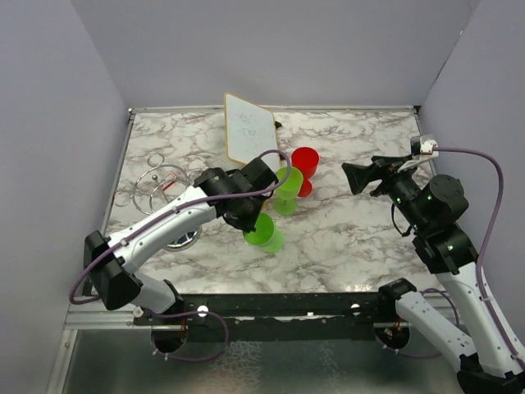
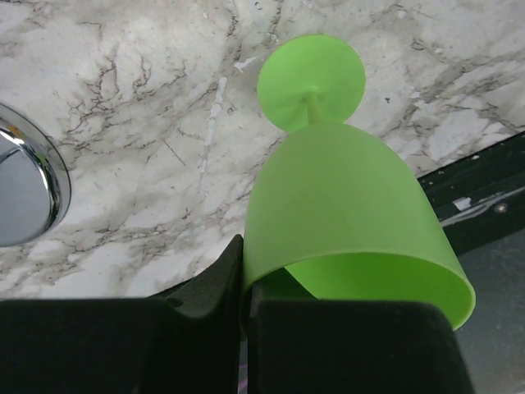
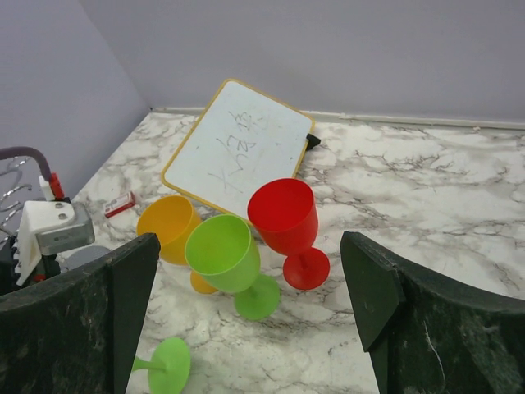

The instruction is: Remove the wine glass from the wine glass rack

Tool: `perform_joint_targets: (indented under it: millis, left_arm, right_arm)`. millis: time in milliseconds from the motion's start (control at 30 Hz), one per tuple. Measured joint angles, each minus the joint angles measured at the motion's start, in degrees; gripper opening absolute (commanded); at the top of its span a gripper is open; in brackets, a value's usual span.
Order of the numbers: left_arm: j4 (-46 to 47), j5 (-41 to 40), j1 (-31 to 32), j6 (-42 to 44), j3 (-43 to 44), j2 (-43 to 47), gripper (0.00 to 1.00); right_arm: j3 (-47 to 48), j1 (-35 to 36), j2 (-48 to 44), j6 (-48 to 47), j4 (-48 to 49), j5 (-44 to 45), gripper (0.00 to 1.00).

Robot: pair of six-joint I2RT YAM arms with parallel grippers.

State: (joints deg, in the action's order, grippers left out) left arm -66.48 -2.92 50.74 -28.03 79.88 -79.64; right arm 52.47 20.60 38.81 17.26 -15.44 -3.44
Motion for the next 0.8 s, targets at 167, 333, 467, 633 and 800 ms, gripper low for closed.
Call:
perform_joint_targets:
  millis: [167,333,467,633,800]
  left_arm:
    - [0.81,-2.54,0.11,1.77,0.66,-5.51,0.00]
    - [2.10,-3.21,0.13,3.61,3.45,-10.19,0.00]
    - [3.56,-4.07,0.13,4.61,4.42,-12.57,0.04]
    - [4.20,-4.83,0.13,5.70,6.16,-15.34,0.11]
    - [4.44,-5.53,0.11,6.40,7.82,-17.14,0.23]
  right_arm:
    - [-0.02,0.00,-0.85,-1.27,-1.27,0.85,0.93]
    - [-0.02,0.00,-2.32,-2.45,-1.31,1.46,0.94]
    - [-0.02,0.00,-2.93,-3.02,-1.38,1.99,0.94]
    - [-0.02,0.00,-2.91,-3.58,-2.89,2.84,0.95]
    - [-0.02,0.00,-2.60,-3.61,-4.42,3.98,0.97]
